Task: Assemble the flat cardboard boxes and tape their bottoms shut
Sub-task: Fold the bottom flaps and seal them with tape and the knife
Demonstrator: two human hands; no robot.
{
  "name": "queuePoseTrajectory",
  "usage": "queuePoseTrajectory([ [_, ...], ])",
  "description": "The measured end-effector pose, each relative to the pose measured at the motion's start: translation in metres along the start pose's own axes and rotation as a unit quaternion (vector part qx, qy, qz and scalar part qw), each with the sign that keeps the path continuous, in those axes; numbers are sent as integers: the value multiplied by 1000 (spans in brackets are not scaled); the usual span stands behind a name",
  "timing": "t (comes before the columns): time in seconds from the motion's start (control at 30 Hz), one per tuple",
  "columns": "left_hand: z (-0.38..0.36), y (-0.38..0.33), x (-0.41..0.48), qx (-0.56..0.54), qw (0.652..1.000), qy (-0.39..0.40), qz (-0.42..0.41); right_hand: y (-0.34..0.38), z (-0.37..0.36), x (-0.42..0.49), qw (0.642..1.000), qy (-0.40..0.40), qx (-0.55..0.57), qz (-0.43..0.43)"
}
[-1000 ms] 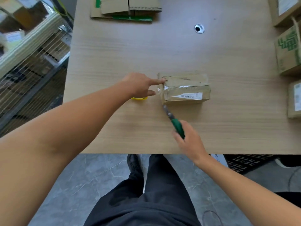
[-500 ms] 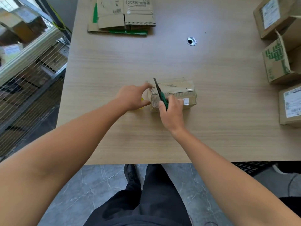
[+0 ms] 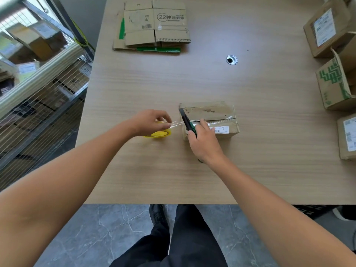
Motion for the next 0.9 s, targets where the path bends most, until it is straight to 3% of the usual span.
queuePoseTrajectory([
  [0.07, 5, 0, -4, -47, 998, 48, 9, 3, 1, 2, 1000, 24, -3, -11],
  [0.27, 6, -22, 8, 135, 989, -3, 59, 11, 9, -4, 999, 38, -35, -17],
  [0.4, 4, -27, 15, 153, 984, 8, 87, 14, 13, -3, 994, 84, -58, -30],
  [0.57, 6, -30, 18, 159, 981, 53, 93, 10, 18, -5, 997, 47, -48, -29],
  [0.73, -1, -27, 18, 98, 976, 167, 99, 2, 12, -13, 996, 65, -64, -6],
  [0.9, 8, -17, 14, 7, 991, 110, 80, -1, 4, -12, 992, 90, -84, 10],
])
Point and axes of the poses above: each hand's wrist, its own x-axis towards the middle knuckle, its own z-axis out of the back of the hand, y = z × x, the point moved 4 cm from there along x, towards the middle knuckle, and after that the axes turned 13 degrees about z, right-handed, at the moved point
